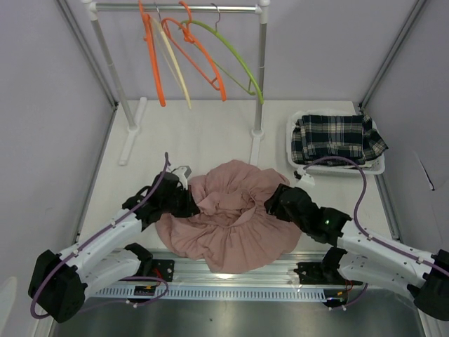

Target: Place the skirt on the hanger

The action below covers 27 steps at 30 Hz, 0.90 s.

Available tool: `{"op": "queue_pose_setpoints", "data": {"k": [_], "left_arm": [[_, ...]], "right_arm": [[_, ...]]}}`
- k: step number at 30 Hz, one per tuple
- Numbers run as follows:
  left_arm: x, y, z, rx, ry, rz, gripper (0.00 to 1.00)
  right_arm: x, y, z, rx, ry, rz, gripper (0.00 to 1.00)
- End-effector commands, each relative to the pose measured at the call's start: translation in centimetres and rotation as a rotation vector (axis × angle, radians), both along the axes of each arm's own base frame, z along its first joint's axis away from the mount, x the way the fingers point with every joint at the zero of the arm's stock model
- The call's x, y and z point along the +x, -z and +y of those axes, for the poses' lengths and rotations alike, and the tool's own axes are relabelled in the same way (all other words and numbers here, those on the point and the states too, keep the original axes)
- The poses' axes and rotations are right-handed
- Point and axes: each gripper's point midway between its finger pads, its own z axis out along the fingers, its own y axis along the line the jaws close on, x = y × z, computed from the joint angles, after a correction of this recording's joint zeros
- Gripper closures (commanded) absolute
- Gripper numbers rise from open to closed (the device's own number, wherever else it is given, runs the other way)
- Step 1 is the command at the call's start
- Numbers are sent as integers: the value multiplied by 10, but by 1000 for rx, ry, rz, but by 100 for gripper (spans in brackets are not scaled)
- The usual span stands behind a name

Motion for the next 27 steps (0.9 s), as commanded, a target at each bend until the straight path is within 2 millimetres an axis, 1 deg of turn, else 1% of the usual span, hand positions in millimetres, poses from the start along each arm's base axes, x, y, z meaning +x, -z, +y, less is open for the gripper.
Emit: {"op": "queue_pose_setpoints", "data": {"k": [1, 2, 3, 4, 5, 6, 7, 8, 9, 10, 11, 12, 13, 15, 16, 17, 19, 20, 21, 22, 23, 24, 25, 26, 27], "left_arm": [[18, -33, -18, -106, 19, -118, 100], [20, -37, -18, -100, 21, -134, 100], [18, -37, -16, -87, 21, -126, 100], [23, -47, -17, -88, 21, -148, 99], [24, -50, -15, -79, 19, -159, 95], [25, -56, -14, -71, 23, -172, 80], [29, -68, -14, -75, 22, -200, 78], [30, -73, -13, -66, 19, -215, 77], [32, -78, -11, -55, 24, -234, 74], [34, -96, -12, -63, 27, -259, 68], [35, -102, -11, -57, 35, -275, 64], [37, -114, -12, -66, 37, -296, 61], [37, -118, -12, -65, 40, -301, 51], [37, -137, -12, -69, 50, -331, 49], [36, -142, -11, -70, 53, -340, 46], [37, -157, -11, -82, 58, -370, 45], [35, -167, -10, -88, 57, -385, 44], [32, -178, -9, -95, 58, -397, 45], [31, -195, -9, -112, 60, -421, 45], [29, -203, -8, -120, 63, -429, 45], [29, -224, -7, -137, 55, -468, 44], [27, -241, -3, -138, 48, -497, 44], [31, -265, 5, -135, 8, -551, 42], [32, -274, 11, -117, -14, -576, 41], [37, -277, 17, -84, -44, -574, 40]], "right_arm": [[25, -56, 21, 49, -10, -127, 42], [28, -53, 22, 10, -17, -123, 39], [30, -55, 23, -7, -26, -128, 39], [32, -57, 24, -33, -41, -139, 39], [35, -66, 26, -39, -43, -152, 38], [37, -65, 27, -68, -57, -157, 38], [39, -69, 27, -75, -60, -162, 38], [42, -78, 29, -71, -63, -174, 37], [44, -81, 30, -75, -68, -178, 37], [48, -83, 28, -88, -68, -181, 37], [48, -86, 29, -84, -78, -182, 36], [51, -92, 30, -78, -84, -190, 36], [53, -93, 31, -79, -88, -189, 36], [56, -100, 31, -81, -108, -201, 36], [56, -101, 32, -86, -117, -203, 36], [57, -102, 30, -97, -119, -204, 36], [59, -107, 29, -95, -123, -213, 35], [60, -109, 26, -93, -119, -216, 35], [61, -111, 24, -90, -120, -218, 35], [62, -113, 22, -89, -118, -220, 35], [62, -114, 21, -87, -126, -217, 35], [65, -115, 16, -90, -112, -219, 35], [66, -116, 14, -95, -114, -220, 35], [67, -118, 12, -93, -110, -223, 35], [70, -120, 9, -95, -101, -225, 35]]}}
